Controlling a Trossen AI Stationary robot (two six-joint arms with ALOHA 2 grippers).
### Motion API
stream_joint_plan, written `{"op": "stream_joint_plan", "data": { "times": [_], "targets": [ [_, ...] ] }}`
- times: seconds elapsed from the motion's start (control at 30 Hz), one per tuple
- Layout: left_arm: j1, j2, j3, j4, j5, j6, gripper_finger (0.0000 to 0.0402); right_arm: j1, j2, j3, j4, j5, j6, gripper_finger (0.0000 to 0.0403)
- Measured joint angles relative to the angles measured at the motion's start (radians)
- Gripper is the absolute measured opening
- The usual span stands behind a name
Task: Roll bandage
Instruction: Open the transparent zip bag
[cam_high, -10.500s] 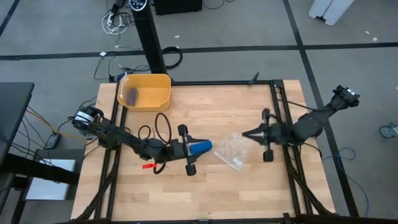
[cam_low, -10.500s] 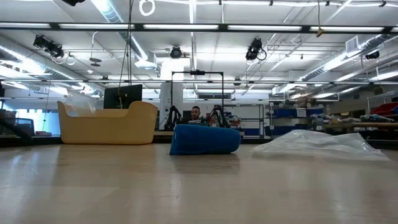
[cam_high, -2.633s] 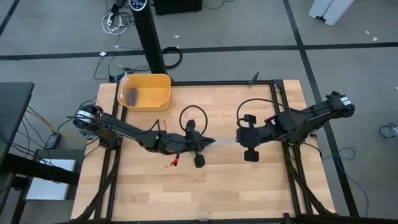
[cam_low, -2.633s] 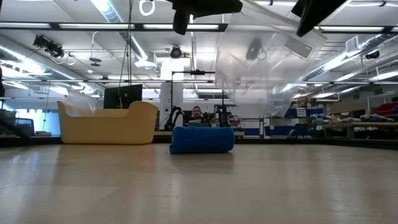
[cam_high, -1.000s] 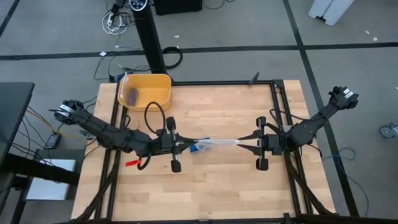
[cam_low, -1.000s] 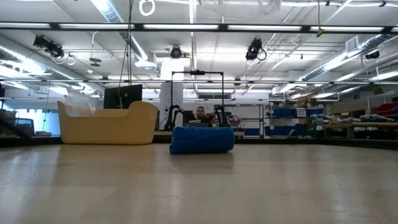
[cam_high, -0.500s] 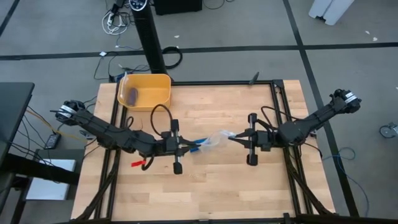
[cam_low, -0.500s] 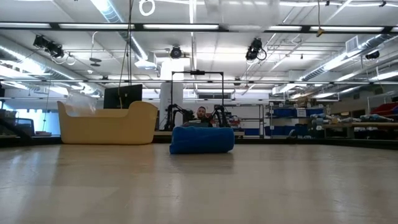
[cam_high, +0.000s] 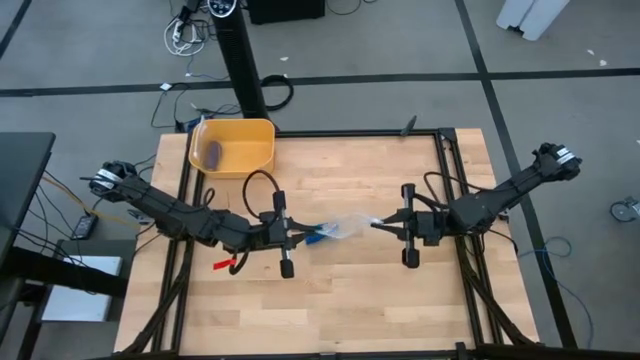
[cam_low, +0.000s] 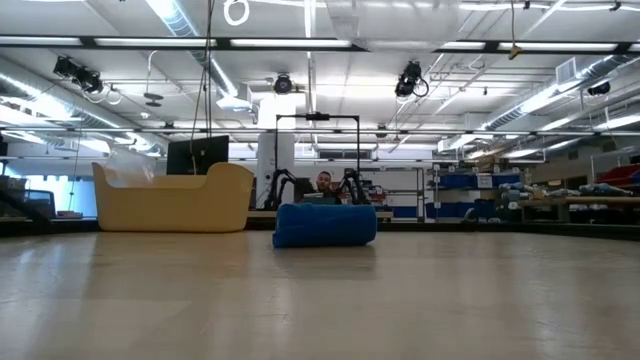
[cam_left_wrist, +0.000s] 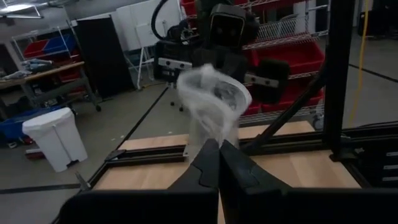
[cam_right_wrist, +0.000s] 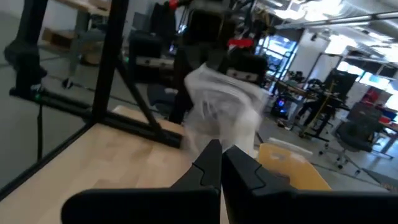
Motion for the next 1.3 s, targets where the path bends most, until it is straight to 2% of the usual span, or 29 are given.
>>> {"op": "stream_joint_plan", "data": {
  "times": [0.23, 0.3, 0.43, 0.5, 0.63, 0.73, 0.87, 0.97, 1.1, 1.3],
  "targets": [
    [0.006, 0.000, 0.000, 0.003, 0.002, 0.000, 0.0000, -0.034, 0.034, 0.000, 0.012, -0.011, -0.019, 0.0000],
    [0.008, 0.000, 0.000, -0.002, -0.006, 0.001, 0.0000, -0.035, 0.035, 0.000, 0.009, 0.036, -0.019, 0.0000],
    [-0.003, 0.001, 0.000, -0.018, -0.073, 0.013, 0.0000, 0.001, 0.015, 0.000, 0.006, 0.224, 0.013, 0.0005],
    [-0.010, 0.001, 0.000, -0.017, -0.085, 0.019, 0.0000, 0.022, -0.003, 0.000, 0.006, 0.297, 0.063, 0.0019],
    [-0.014, 0.001, 0.000, -0.016, -0.089, 0.019, 0.0000, 0.058, -0.034, 0.000, -0.016, 0.333, 0.162, 0.0063],
    [-0.015, 0.001, 0.000, -0.005, -0.092, 0.019, 0.0000, 0.070, -0.040, 0.000, -0.028, 0.326, 0.195, 0.0088],
    [-0.015, 0.001, 0.001, 0.004, -0.090, 0.020, 0.0000, 0.070, -0.041, 0.000, -0.028, 0.266, 0.199, 0.0093],
    [-0.015, 0.001, 0.001, 0.005, -0.089, 0.020, 0.0000, 0.055, -0.041, 0.000, -0.030, 0.206, 0.200, 0.0071],
    [-0.015, 0.001, 0.001, 0.004, -0.089, 0.021, 0.0000, 0.042, -0.041, 0.000, -0.029, 0.197, 0.154, 0.0011],
    [0.002, 0.001, 0.001, -0.002, 0.006, 0.027, 0.0001, 0.004, -0.041, 0.000, -0.029, 0.033, 0.033, 0.0003]
  ]
}}
